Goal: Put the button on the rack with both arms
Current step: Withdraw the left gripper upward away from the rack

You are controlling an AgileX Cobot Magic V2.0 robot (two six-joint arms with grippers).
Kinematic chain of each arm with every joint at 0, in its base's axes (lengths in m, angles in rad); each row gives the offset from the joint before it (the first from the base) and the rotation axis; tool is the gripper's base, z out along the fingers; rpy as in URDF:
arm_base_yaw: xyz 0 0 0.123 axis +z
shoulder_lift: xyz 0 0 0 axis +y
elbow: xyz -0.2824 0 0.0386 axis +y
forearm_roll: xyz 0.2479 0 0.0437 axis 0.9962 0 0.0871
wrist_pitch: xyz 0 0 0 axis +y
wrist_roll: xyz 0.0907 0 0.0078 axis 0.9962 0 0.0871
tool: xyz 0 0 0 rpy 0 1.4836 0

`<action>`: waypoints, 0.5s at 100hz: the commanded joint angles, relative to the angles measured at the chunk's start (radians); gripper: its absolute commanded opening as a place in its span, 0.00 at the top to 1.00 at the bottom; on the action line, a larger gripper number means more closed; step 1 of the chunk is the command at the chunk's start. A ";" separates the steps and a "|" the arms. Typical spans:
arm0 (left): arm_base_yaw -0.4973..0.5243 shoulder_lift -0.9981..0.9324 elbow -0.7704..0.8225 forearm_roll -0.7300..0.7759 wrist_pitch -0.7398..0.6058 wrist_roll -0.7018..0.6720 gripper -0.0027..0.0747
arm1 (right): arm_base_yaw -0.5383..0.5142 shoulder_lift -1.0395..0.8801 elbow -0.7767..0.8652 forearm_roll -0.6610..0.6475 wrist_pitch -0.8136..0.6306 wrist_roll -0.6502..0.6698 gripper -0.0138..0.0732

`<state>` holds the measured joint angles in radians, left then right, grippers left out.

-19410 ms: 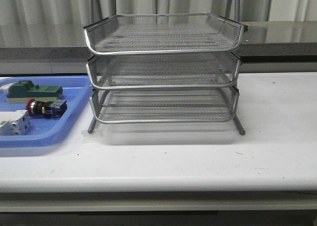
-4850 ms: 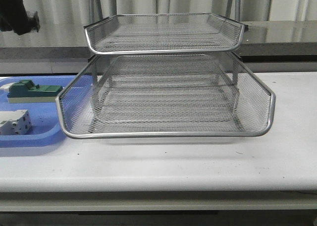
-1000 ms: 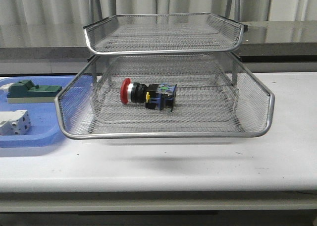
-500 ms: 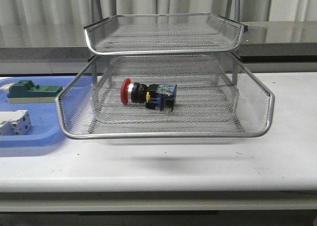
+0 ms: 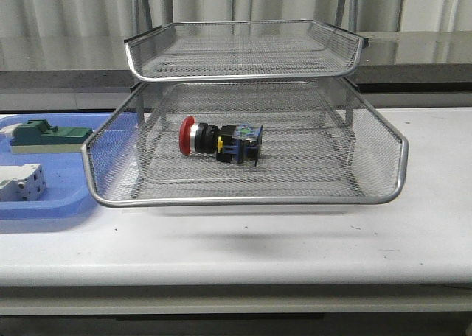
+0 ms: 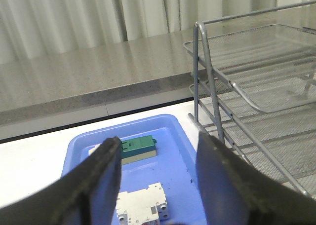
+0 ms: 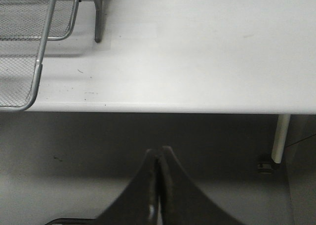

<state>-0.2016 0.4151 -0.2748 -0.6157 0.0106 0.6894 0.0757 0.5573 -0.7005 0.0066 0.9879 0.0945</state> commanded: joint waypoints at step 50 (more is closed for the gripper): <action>0.003 0.005 -0.020 -0.010 -0.076 -0.010 0.99 | 0.002 0.002 -0.034 -0.007 -0.053 -0.005 0.92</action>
